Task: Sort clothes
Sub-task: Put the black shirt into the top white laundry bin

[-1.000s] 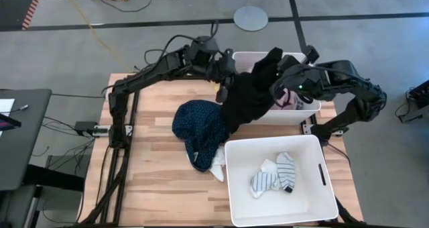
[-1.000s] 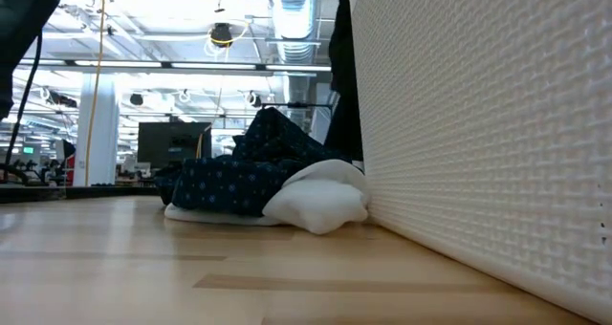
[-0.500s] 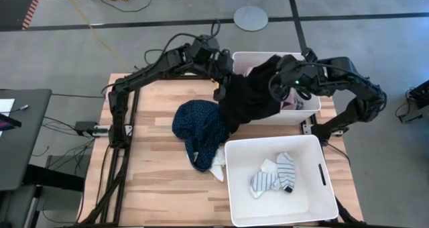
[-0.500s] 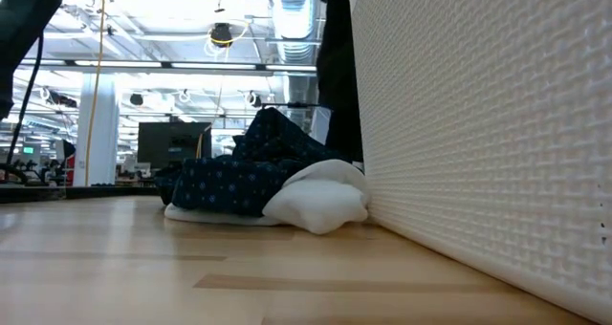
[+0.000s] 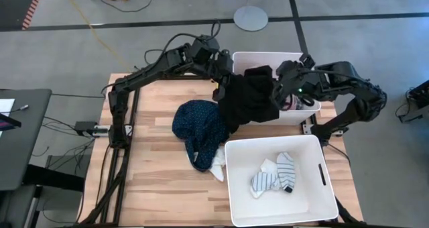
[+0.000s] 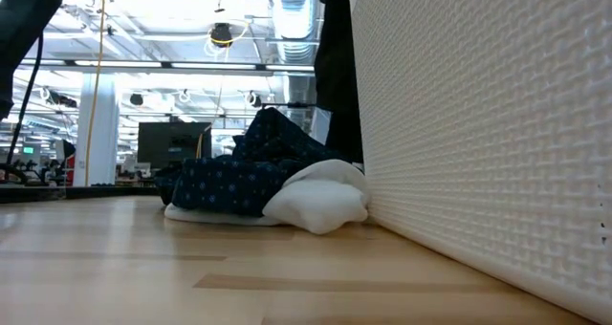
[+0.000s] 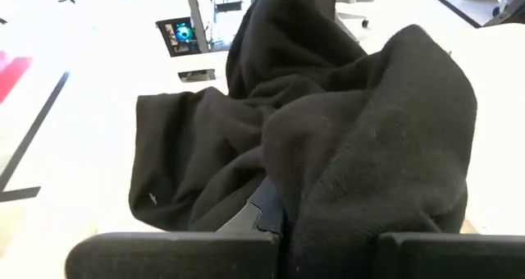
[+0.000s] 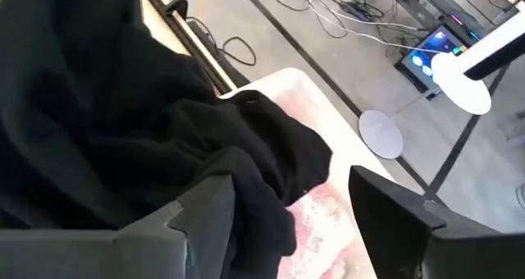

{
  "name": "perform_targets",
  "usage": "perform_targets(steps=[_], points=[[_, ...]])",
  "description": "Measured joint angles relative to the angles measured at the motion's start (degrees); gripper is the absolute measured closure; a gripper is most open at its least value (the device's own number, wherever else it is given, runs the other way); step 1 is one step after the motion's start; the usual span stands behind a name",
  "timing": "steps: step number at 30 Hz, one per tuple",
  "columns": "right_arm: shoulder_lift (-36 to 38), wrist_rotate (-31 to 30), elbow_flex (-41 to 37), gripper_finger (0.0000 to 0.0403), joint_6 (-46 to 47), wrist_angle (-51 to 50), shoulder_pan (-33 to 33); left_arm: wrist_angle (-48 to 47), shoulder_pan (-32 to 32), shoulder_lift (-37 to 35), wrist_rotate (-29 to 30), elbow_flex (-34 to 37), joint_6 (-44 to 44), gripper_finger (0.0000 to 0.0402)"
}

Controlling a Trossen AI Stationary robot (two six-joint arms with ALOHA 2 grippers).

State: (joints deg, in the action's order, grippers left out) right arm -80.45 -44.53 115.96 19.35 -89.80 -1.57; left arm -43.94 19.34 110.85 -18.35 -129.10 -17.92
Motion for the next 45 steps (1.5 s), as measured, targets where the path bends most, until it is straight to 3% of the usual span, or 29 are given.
perform_targets(steps=[16, 29, 35, 39, 45], points=[[3.13, -1.77, 0.02, 0.0189, 4.65, -0.22, 2.1, 0.41, 1.78, 3.83, 0.22, 0.04, 0.53, 0.0393], [1.53, 6.99, 0.0, 0.0197, 2.68, -0.22, 3.59, 10.56, 3.63, 8.09, 0.3, 0.0, 0.72, 0.0393], [-0.6, 7.2, 0.0, 0.0197, 2.65, -0.22, 3.49, 11.94, 4.08, 12.86, -0.26, 0.0, 2.38, 0.039], [-2.15, 7.3, 0.0, 0.0198, 2.49, -0.2, 3.48, 11.72, 3.95, 14.02, -1.19, -0.02, 2.48, 0.0343], [-2.39, 7.34, 0.0, 0.0198, 1.78, -0.2, 2.82, 8.49, 3.42, 13.92, -4.13, -3.14, 3.62, 0.0178]])
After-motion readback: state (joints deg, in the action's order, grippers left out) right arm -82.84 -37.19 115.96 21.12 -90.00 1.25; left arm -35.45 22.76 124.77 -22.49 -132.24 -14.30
